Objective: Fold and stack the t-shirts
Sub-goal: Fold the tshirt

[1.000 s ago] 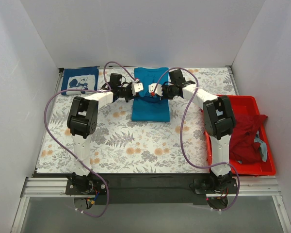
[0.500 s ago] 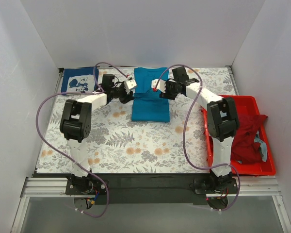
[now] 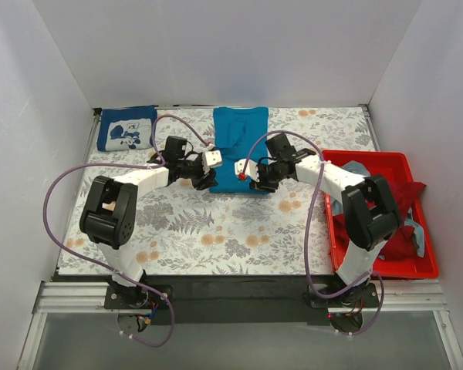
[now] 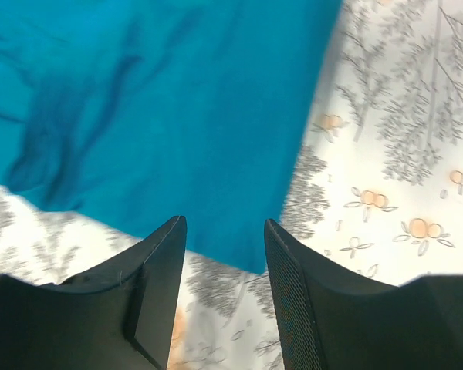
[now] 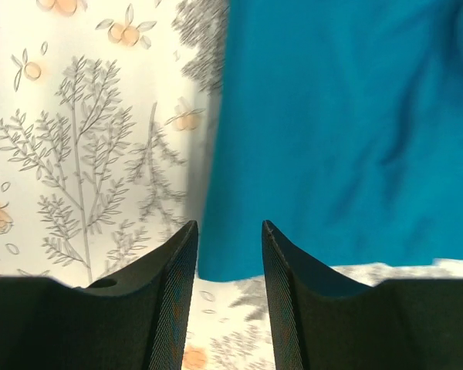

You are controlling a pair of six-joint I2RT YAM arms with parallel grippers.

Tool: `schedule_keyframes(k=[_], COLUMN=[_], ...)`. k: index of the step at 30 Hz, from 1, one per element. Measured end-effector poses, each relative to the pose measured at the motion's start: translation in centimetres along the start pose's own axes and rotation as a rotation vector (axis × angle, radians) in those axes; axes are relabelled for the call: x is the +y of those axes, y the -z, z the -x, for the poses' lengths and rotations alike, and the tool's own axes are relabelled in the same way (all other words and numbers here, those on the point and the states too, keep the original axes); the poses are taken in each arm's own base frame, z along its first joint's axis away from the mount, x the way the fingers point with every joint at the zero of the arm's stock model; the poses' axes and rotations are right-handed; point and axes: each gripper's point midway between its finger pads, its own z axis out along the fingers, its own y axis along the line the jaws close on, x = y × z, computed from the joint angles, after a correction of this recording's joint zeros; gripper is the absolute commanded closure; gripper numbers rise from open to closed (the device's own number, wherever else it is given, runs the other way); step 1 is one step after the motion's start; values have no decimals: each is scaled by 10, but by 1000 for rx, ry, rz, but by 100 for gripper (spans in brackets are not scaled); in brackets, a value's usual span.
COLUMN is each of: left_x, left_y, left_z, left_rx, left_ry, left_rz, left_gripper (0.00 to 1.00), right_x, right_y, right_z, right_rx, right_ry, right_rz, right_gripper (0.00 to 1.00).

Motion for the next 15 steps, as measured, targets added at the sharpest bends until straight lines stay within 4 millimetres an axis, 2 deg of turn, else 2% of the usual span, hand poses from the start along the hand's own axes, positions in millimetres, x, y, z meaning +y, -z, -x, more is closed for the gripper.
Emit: schedule_keyframes(k=[2, 6, 11, 12, 14, 15], left_x=[-11, -30, -38, -39, -39, -38], left_y=[-7, -17, -24, -25, -28, -28], left_z=[-8, -21, -44, -49, -53, -53], left_rx=[23, 62, 114, 125, 129, 128], left_ry=[0, -34, -53, -53, -58, -65], left_rz=[-33, -77, -96, -98, -102, -99], left_gripper=[56, 56, 55, 55, 60, 70], right_x=[10, 16, 19, 19, 14, 11], right_y=[-12, -28, -39, -41, -42, -43], right_z=[-14, -35, -52, -53, -54, -55], right_rx=[29, 72, 111, 111, 110, 114], right_ry=[-34, -74, -83, -82, -60, -52], right_rz=[38, 61, 52, 49, 26, 12], right_gripper=[54, 53, 54, 55, 70, 78])
